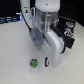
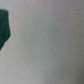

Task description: Open the kcup holder, insert the kcup into the holder, and close the kcup holder

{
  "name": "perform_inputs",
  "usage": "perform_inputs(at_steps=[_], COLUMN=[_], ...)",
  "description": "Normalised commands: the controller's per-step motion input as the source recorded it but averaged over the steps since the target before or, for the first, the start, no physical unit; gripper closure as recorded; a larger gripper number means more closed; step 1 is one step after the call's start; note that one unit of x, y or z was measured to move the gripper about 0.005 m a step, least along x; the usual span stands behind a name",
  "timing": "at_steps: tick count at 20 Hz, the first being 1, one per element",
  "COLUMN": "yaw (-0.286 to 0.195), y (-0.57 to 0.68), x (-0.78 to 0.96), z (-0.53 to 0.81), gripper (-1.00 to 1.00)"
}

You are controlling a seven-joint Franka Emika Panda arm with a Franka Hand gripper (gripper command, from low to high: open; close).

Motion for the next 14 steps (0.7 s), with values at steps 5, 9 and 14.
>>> perform_inputs(at_steps=[5,9,14], yaw=[-0.147,-0.054,-0.075], y=[-0.32,-0.30,-0.02], x=[0.57,0.12,-0.06], z=[0.00,0.00,0.19], gripper=[-1.00,-1.00,-1.00])
